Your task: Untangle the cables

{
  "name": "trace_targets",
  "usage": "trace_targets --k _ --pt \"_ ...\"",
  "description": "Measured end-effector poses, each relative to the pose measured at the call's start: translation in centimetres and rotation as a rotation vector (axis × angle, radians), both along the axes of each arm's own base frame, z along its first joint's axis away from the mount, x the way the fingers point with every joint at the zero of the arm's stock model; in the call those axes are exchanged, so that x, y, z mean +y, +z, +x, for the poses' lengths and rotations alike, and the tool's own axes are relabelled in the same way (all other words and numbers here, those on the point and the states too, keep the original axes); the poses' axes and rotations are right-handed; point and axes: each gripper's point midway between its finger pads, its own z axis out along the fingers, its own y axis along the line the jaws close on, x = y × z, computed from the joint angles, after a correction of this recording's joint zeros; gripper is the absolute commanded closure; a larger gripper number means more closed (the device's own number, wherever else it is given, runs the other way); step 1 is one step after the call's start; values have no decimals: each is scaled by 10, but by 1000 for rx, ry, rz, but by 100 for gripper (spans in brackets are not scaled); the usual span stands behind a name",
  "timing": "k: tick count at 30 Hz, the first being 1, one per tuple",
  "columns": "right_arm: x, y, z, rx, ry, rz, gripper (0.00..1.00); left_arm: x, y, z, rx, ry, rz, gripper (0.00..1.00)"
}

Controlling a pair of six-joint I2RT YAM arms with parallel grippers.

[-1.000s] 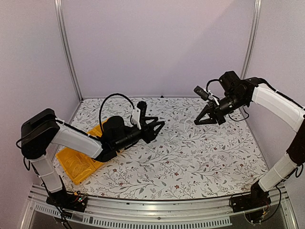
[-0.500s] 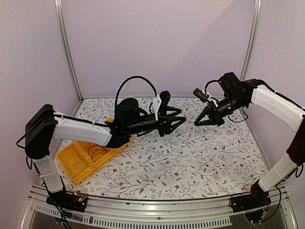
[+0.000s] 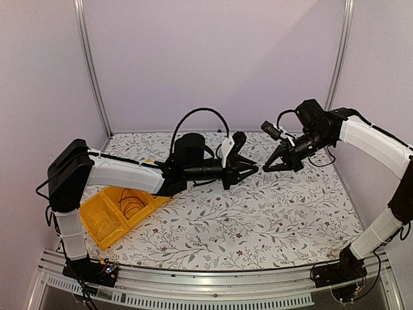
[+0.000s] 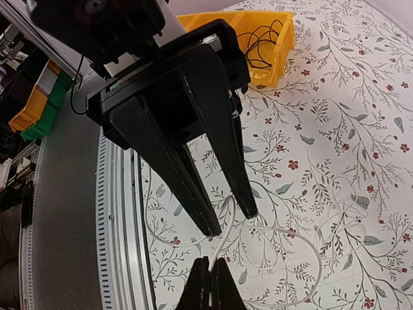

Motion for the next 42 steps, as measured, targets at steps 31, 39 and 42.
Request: trace_targets --k 31,39,42 --pt "-42 -79 27 -75 -94 -43 54 253 -12 -31 458 825 310 100" --pt "-44 -81 34 -112 -105 -63 54 369 -53 -64 678 1261 451 100" --pt "-45 -82 35 -116 -107 -68 54 402 -70 -79 718 1398 555 100"
